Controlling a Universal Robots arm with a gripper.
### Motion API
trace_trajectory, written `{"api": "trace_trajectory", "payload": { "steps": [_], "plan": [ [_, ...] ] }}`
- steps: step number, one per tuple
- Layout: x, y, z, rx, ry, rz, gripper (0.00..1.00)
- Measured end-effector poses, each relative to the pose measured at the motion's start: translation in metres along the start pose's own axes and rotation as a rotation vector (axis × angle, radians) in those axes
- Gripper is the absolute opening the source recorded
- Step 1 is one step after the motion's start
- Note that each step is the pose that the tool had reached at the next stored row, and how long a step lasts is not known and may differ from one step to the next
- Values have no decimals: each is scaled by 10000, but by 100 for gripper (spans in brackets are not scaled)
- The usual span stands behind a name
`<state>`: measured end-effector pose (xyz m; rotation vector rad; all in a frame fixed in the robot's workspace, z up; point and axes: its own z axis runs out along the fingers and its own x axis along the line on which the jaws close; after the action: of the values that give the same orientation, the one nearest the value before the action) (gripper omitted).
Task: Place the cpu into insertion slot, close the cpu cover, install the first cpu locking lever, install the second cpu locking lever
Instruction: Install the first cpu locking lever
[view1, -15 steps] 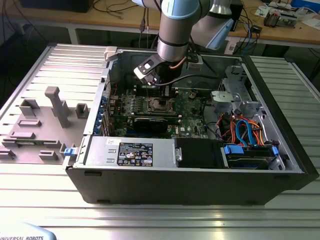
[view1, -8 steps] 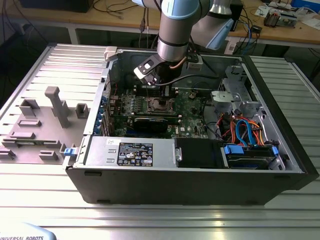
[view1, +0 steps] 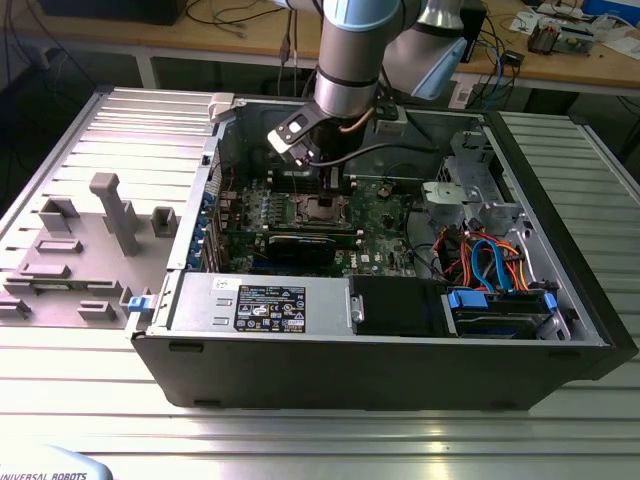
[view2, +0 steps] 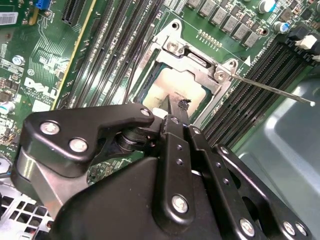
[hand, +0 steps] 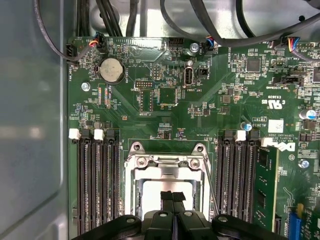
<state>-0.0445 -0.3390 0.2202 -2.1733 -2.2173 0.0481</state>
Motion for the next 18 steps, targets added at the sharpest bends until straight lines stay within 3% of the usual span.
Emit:
{"api": "trace_trajectory", "payload": {
  "steps": [9,18],
  "plan": [
    [0,-6,-123,0,-1,0,11],
    [1,-33,-126,0,0,0,11]
  ]
}}
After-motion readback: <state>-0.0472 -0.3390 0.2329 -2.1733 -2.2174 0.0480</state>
